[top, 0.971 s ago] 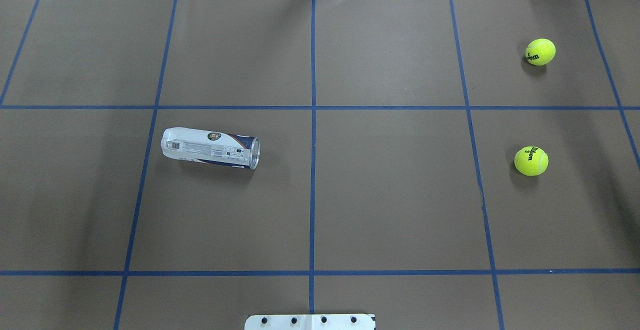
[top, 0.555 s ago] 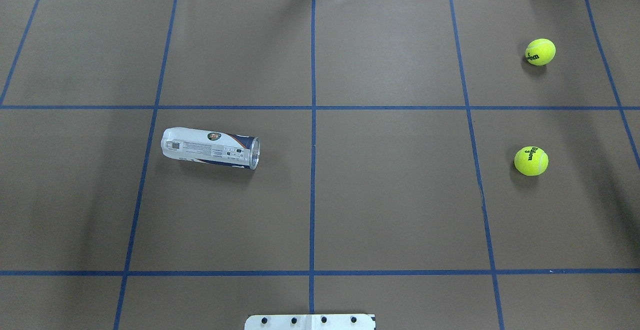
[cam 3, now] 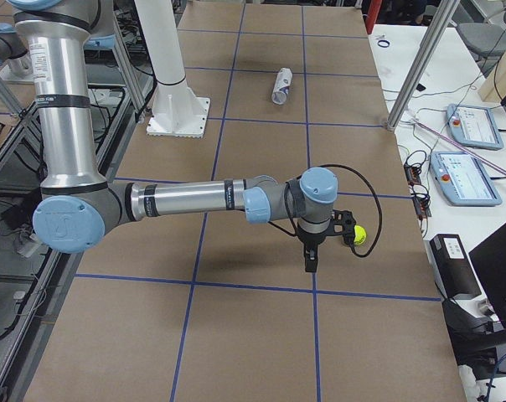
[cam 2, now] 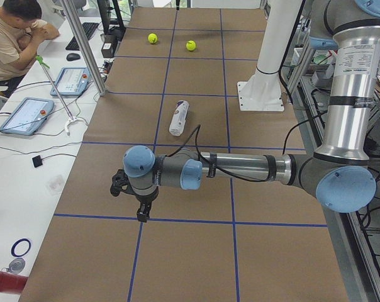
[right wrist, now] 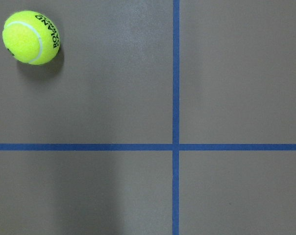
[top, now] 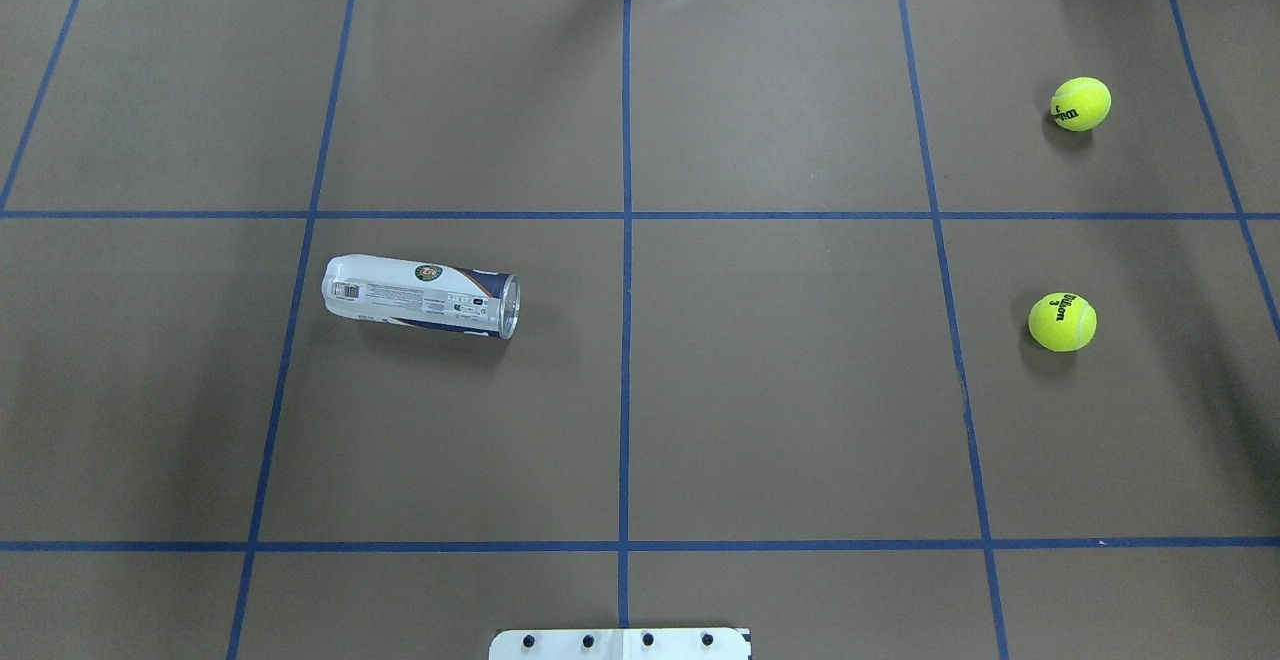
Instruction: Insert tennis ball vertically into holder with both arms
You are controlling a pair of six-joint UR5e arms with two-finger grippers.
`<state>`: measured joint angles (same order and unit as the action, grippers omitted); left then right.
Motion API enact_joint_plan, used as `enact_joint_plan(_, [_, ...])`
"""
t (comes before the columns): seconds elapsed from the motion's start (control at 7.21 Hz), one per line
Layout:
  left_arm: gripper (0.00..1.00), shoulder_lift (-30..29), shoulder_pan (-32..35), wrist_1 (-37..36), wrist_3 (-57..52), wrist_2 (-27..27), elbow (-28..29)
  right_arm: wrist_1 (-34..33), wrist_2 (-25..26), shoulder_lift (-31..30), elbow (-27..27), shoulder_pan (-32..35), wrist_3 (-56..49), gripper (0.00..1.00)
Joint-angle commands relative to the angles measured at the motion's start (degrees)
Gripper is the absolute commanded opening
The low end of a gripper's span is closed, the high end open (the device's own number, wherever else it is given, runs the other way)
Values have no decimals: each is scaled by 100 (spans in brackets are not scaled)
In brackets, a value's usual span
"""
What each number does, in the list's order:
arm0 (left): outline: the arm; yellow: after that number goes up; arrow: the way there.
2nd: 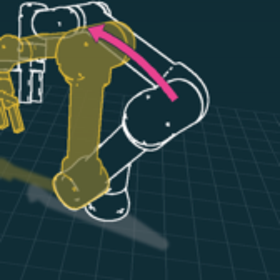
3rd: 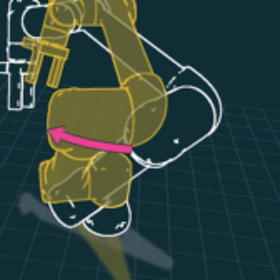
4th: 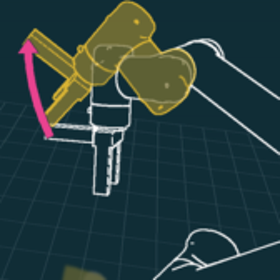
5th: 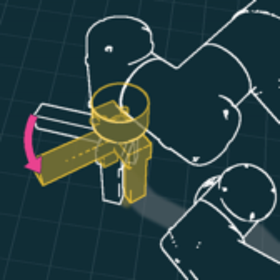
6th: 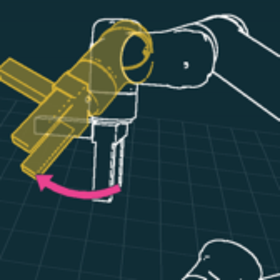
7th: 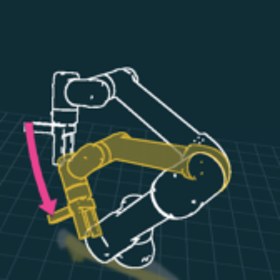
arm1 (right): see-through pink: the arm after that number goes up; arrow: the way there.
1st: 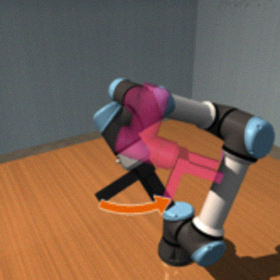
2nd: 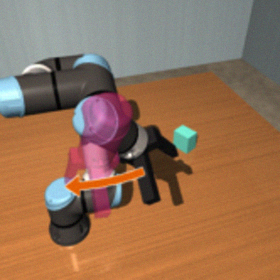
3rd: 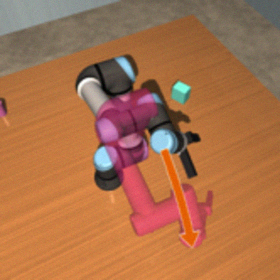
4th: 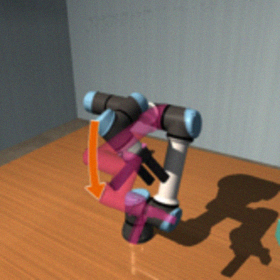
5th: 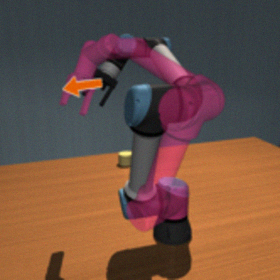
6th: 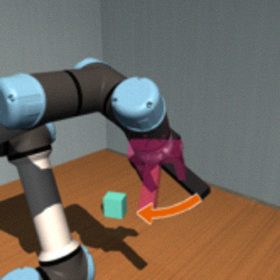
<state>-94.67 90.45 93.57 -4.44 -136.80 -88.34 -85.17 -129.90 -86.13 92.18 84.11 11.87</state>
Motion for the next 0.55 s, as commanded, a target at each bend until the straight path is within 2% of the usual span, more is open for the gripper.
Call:
enact_joint_plan(0.0, [100,-130,-1,21,-4,-14,19,0,9,0,2,0,0,100])
enact_joint_plan(0.28, [100,-322,-97,204,-4,-14,-51,0,0,0,2,0,0,100])
enact_joint_plan(0.42, [100,-341,-193,798,100,-22,-17,0,0,0,2,0,9,100])
